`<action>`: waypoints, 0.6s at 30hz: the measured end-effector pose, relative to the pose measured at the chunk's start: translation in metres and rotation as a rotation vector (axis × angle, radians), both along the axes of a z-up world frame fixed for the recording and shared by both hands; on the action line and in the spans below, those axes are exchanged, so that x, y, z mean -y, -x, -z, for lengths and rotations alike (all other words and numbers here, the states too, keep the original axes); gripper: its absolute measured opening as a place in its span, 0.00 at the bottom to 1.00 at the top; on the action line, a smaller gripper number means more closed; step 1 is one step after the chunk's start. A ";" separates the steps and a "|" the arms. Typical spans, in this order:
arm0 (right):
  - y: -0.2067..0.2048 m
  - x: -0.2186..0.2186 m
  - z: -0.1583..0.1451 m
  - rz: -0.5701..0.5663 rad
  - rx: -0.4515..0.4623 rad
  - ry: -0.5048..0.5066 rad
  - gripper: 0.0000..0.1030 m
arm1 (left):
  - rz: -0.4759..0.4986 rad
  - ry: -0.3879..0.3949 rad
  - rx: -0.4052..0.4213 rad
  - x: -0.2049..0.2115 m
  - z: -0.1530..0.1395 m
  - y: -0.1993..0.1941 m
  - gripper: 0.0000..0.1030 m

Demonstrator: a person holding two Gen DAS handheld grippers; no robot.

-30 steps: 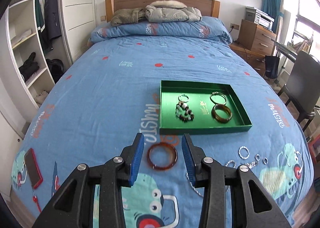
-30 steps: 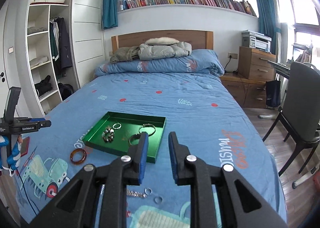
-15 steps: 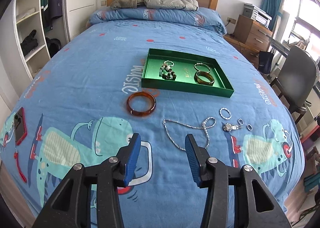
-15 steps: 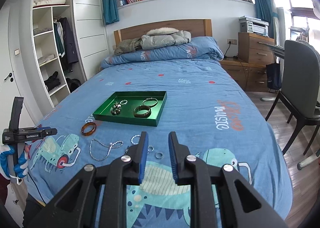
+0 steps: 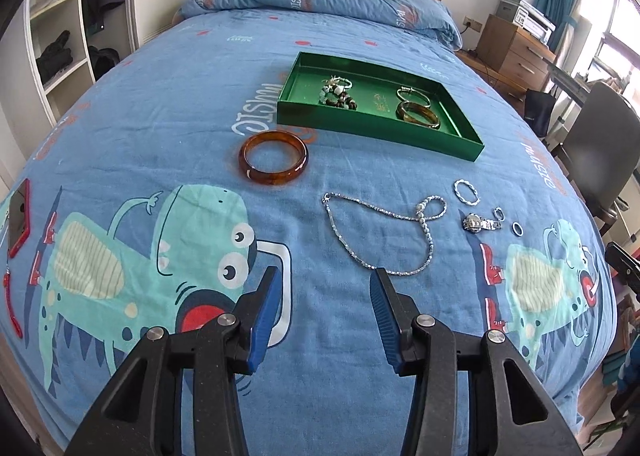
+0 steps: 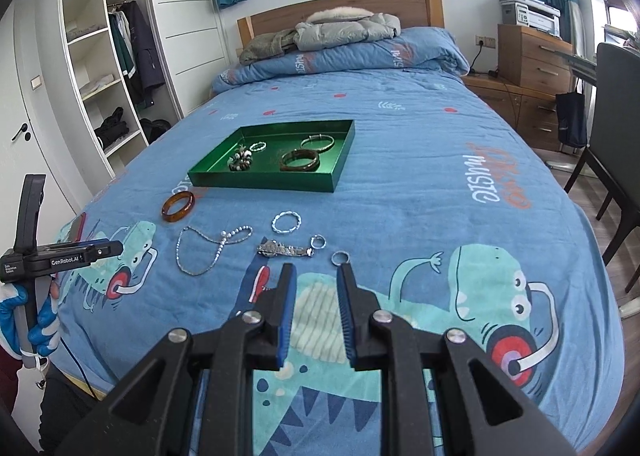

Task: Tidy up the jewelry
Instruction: 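Lift both open grippers away from the tray, then grasp the silver pearl chain necklace with the left gripper while the right grasps a small silver ring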

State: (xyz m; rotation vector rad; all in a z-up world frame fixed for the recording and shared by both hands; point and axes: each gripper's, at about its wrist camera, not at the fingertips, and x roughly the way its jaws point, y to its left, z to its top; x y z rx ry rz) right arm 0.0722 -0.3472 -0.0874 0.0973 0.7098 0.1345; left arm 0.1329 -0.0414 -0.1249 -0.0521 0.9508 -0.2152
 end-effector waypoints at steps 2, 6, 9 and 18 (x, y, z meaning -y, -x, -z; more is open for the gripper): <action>-0.012 0.000 0.013 0.002 -0.027 0.004 0.19 | -0.001 -0.005 -0.017 0.002 0.010 -0.007 0.44; -0.036 0.000 0.040 0.003 -0.082 0.015 0.19 | 0.003 -0.016 -0.042 0.009 0.025 -0.025 0.44; -0.055 -0.001 0.059 0.001 -0.113 0.029 0.26 | 0.011 -0.032 -0.057 0.018 0.035 -0.041 0.49; -0.105 0.003 0.094 0.009 -0.165 0.063 0.35 | 0.007 -0.083 -0.086 0.040 0.066 -0.074 0.52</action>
